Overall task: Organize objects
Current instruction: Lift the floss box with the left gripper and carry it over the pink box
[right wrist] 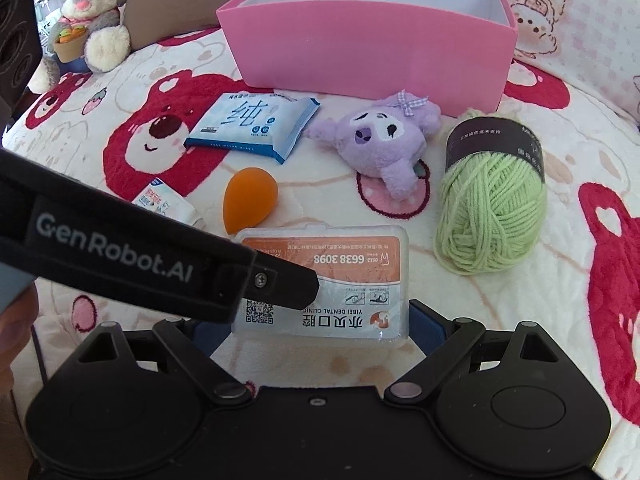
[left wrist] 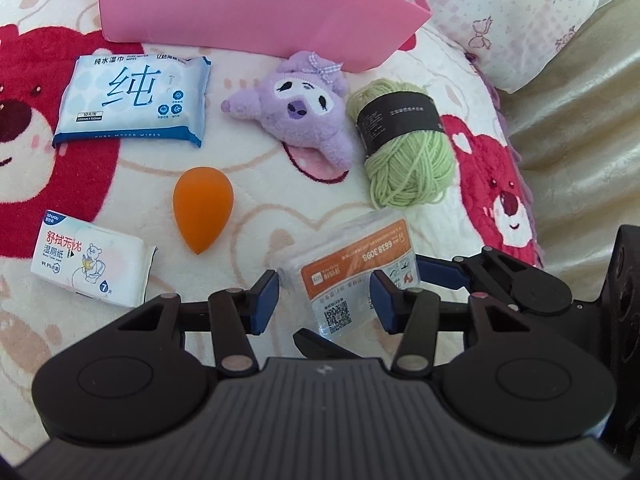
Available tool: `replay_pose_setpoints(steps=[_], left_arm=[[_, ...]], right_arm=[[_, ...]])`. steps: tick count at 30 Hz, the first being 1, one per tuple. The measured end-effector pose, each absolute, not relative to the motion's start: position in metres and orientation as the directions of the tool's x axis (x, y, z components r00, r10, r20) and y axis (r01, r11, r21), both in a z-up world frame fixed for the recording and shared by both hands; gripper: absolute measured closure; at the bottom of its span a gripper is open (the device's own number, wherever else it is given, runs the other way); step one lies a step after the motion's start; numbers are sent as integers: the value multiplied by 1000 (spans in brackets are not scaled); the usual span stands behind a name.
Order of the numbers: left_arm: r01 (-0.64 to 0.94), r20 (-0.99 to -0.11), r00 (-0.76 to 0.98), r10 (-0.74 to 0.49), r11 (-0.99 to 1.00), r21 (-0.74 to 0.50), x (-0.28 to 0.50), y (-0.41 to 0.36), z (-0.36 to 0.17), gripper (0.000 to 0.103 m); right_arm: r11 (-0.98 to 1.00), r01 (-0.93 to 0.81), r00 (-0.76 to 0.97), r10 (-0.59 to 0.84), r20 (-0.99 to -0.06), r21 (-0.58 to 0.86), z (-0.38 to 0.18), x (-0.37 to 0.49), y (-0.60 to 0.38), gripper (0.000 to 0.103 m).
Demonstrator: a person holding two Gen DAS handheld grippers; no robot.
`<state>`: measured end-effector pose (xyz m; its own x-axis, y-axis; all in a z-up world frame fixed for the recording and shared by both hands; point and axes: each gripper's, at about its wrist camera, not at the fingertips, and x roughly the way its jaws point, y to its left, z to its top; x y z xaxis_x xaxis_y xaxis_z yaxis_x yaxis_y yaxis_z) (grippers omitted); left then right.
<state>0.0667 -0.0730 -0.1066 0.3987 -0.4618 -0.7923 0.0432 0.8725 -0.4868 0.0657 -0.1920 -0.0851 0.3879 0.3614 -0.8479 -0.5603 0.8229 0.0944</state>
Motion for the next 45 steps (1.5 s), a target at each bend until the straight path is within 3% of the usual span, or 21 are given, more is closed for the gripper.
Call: replay_pose_setpoints(steps=[23, 33, 45], left_arm=[[226, -757, 456, -467, 884, -409, 58, -58, 4, 54], [213, -802, 369, -469, 883, -419, 95, -38, 50, 53], [209, -801, 396, -450, 893, -398, 157, -21, 78, 53]], right_arm=[[871, -467, 547, 421, -724, 153, 10, 42, -191, 9], [865, -481, 537, 418, -733, 141, 53, 63, -169, 9], [876, -450, 566, 431, -702, 175, 80, 115, -149, 9]])
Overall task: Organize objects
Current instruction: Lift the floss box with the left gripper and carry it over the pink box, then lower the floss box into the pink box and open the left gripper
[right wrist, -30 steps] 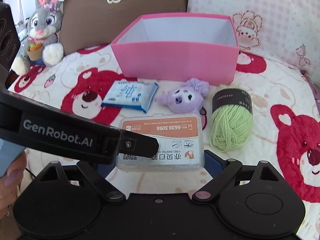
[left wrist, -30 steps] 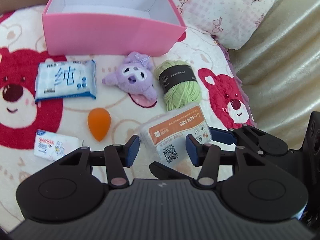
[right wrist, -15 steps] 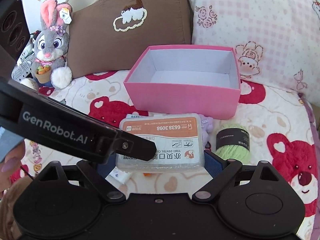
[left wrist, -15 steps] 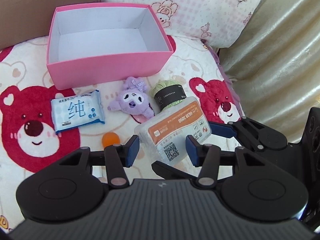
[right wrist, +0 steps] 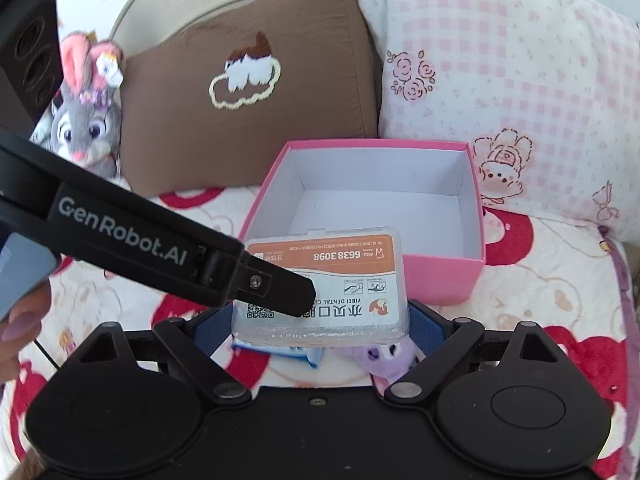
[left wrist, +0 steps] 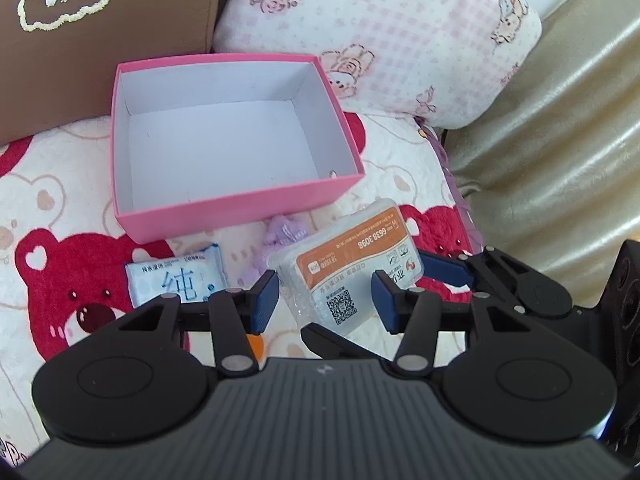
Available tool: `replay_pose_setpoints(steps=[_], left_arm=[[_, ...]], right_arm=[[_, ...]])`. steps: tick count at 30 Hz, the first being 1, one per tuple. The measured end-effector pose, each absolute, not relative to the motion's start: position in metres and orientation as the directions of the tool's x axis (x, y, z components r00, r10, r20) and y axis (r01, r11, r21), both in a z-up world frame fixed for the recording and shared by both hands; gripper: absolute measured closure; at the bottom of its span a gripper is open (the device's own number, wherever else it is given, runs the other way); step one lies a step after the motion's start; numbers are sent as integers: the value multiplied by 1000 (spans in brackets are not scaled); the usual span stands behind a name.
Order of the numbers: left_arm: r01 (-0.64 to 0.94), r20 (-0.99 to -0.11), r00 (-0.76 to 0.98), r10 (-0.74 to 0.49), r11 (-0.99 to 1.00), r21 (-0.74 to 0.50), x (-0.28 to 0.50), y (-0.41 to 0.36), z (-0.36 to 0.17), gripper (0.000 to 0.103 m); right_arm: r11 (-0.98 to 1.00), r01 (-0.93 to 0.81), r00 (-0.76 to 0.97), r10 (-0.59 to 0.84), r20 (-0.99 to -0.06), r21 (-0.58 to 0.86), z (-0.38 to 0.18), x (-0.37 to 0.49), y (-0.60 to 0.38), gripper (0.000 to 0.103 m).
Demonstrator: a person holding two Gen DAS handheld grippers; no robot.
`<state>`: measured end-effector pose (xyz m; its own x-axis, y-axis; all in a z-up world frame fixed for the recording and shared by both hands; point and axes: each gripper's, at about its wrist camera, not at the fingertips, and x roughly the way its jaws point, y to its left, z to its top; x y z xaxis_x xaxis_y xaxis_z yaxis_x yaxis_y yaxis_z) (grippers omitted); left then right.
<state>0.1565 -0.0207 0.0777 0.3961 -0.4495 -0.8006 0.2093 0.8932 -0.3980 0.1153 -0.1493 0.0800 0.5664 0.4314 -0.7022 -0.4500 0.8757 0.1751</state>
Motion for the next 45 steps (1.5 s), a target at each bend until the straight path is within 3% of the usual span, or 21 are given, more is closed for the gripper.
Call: replay_pose_setpoints(steps=[12, 45], left_arm=[[174, -790, 438, -428, 903, -393, 235, -1, 57, 53], [14, -827, 324, -460, 876, -482, 397, -16, -77, 52]], right_arm=[[866, -477, 570, 436, -696, 151, 67, 194, -123, 9], [914, -371, 356, 302, -884, 163, -42, 378, -116, 9]])
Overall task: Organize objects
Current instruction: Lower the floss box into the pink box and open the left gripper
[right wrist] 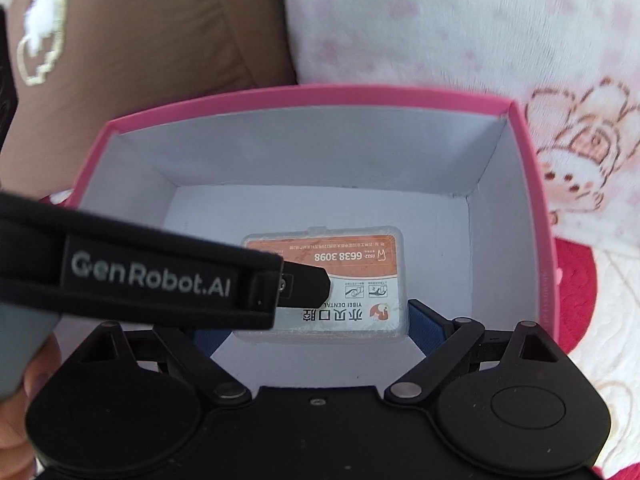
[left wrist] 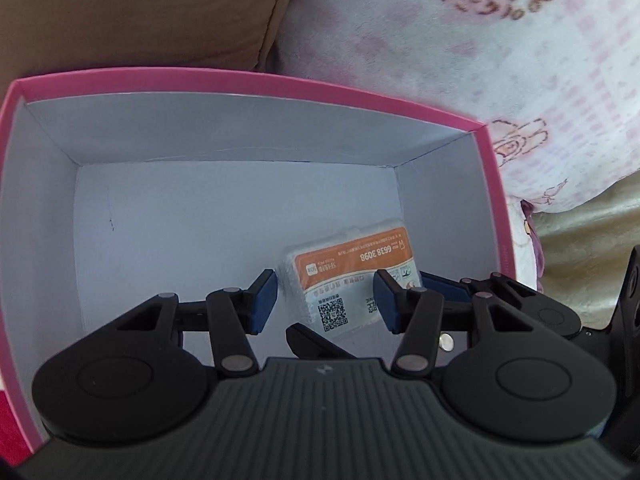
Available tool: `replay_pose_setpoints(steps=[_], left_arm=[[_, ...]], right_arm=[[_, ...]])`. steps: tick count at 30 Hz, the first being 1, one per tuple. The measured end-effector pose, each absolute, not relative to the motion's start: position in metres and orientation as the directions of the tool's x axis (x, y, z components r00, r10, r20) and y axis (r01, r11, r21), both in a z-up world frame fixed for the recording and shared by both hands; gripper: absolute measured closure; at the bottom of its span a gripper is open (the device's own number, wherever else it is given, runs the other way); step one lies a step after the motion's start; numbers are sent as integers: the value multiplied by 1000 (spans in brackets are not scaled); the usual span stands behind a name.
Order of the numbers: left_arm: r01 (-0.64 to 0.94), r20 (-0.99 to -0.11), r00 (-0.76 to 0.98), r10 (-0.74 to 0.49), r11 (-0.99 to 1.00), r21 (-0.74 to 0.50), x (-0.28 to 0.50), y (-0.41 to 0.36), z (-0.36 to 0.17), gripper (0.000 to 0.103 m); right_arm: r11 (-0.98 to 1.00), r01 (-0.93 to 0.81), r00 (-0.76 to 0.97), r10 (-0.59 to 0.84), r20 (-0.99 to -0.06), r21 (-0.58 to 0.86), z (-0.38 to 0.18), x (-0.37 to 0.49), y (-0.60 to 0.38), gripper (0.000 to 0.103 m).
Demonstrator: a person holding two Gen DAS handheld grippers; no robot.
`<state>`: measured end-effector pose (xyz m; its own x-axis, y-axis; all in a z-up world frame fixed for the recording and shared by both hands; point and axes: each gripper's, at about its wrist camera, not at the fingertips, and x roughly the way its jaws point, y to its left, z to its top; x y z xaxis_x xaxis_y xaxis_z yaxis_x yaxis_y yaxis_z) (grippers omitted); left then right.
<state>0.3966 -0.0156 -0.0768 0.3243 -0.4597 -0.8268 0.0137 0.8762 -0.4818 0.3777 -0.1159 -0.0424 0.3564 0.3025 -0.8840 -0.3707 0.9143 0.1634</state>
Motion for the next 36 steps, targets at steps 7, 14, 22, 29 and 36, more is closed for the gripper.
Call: replay_pose_setpoints(steps=[7, 14, 22, 29, 36], left_arm=[[-19, -815, 307, -491, 853, -521, 407, -12, -97, 52], [1, -832, 295, -470, 871, -492, 406, -20, -105, 53], [5, -840, 306, -449, 882, -470, 400, -21, -106, 54], [11, -856, 314, -411, 903, -430, 391, -29, -106, 50], [2, -854, 321, -409, 902, -431, 394, -47, -104, 58]], right_arm=[[912, -397, 330, 246, -911, 103, -54, 389, -105, 9], [922, -377, 277, 198, -940, 84, -64, 395, -98, 9], [907, -417, 324, 201, -924, 51, -45, 384, -97, 11], [856, -516, 375, 220, -901, -6, -34, 355, -104, 25], [840, -537, 414, 181, -892, -78, -42, 347, -111, 52]])
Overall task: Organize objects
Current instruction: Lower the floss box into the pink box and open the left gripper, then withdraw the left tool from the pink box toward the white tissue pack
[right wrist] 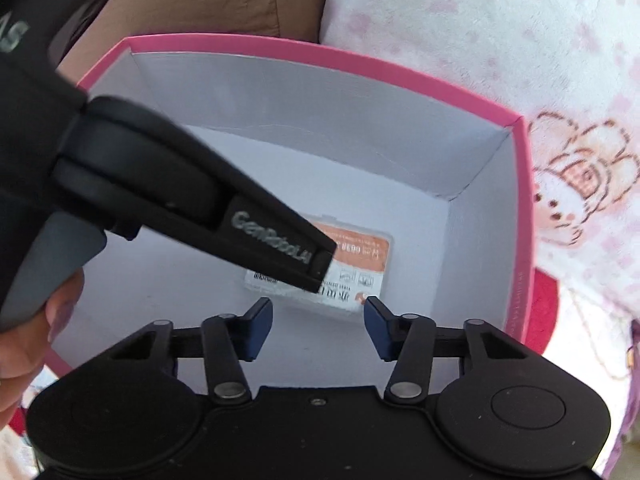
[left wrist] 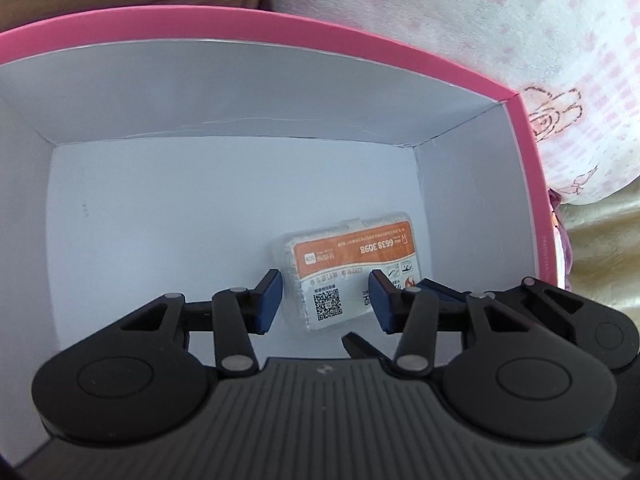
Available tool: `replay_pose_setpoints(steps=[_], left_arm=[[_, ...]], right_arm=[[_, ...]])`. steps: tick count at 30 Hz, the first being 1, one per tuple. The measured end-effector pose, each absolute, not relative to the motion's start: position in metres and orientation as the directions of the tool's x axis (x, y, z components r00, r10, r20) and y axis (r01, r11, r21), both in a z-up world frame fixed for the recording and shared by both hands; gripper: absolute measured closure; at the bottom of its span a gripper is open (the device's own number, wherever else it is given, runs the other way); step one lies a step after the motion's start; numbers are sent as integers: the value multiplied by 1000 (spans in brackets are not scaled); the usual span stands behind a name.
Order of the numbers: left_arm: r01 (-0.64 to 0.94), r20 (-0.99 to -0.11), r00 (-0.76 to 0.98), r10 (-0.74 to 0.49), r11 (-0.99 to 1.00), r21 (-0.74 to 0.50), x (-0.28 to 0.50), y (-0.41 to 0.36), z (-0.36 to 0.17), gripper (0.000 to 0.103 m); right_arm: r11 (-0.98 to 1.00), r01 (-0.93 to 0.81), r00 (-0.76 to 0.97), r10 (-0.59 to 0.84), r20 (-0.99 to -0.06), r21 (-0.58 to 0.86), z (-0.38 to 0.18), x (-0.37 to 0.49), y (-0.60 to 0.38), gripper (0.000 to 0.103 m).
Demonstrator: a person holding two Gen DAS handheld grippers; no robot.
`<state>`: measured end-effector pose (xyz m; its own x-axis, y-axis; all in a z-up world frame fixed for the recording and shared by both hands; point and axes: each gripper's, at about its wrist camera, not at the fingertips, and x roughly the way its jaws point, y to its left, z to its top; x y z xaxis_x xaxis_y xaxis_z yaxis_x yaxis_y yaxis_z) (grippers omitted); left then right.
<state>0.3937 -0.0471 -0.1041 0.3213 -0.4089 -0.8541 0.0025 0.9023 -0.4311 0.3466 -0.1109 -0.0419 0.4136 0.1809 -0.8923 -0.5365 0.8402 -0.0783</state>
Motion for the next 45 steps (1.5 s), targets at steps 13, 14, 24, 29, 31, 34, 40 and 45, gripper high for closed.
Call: replay_pose_setpoints(steps=[13, 14, 24, 29, 31, 34, 40, 45], left_arm=[[56, -842, 318, -435, 896, -441, 398, -72, -106, 60], [63, -843, 332, -423, 902, -428, 396, -72, -104, 60], [216, -835, 429, -344, 937, -275, 359, -67, -54, 54], [297, -826, 455, -333, 931, -212, 327, -60, -18, 48], [322, -818, 466, -336, 926, -197, 312, -56, -3, 45], [334, -813, 467, -349, 920, -204, 295, -49, 17, 41], [344, -807, 469, -359, 916, -207, 262, -34, 47, 33], [339, -807, 487, -334, 924, -177, 233, -28, 66, 33]], right_arm=[[834, -530, 527, 180, -830, -156, -32, 330, -118, 63], [837, -530, 523, 197, -829, -135, -29, 326, -120, 63], [864, -504, 502, 272, -821, -22, 6, 289, -149, 60], [864, -501, 517, 258, -816, -44, 29, 268, -151, 57], [864, -501, 523, 263, -811, -43, 38, 259, -155, 56], [867, -497, 536, 269, -801, -42, 51, 262, -194, 54], [884, -468, 567, 296, -769, -4, 61, 227, -169, 54], [886, -464, 568, 309, -763, 13, 77, 208, -171, 54]])
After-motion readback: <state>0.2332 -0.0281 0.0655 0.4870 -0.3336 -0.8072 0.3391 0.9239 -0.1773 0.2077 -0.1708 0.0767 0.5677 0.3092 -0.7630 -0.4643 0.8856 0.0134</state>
